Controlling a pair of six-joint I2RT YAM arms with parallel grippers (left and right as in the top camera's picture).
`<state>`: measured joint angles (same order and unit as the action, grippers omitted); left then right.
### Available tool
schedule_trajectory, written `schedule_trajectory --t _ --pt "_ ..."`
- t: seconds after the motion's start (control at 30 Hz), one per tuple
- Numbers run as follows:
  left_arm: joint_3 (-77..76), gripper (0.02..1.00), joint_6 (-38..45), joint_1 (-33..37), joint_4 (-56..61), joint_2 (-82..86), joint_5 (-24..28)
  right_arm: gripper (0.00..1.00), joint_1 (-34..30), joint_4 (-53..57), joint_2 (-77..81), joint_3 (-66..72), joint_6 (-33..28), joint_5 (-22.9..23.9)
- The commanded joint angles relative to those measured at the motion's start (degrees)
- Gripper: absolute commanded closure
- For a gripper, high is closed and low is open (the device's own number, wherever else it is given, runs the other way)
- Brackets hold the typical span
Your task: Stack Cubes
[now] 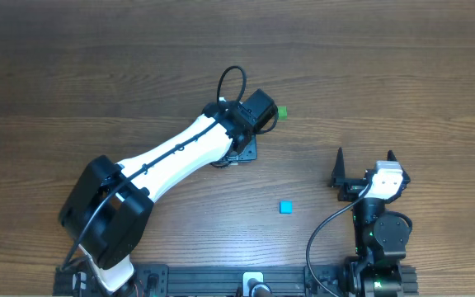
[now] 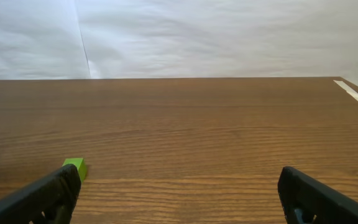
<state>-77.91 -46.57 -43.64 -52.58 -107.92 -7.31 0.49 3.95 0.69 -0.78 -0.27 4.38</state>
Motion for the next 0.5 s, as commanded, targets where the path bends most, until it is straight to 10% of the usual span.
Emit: schedule_trajectory --t 0.03,0.23,0.5 --pt "-1.1 0.557 -0.2 0.4 0.0 -0.6 0.2 0.009 -0.3 0.0 -0.3 0.5 -0.2 -0.5" --pt "-1.1 0.018 -0.4 0.4 0.7 -0.6 0.2 0.007 -0.3 0.0 -0.3 0.5 -0.2 -0.5" --pt "-1.1 0.018 -0.2 4.4 9.9 7.5 -4.5 0.007 -0.3 0.0 -0.3 0.5 -0.2 -0.5"
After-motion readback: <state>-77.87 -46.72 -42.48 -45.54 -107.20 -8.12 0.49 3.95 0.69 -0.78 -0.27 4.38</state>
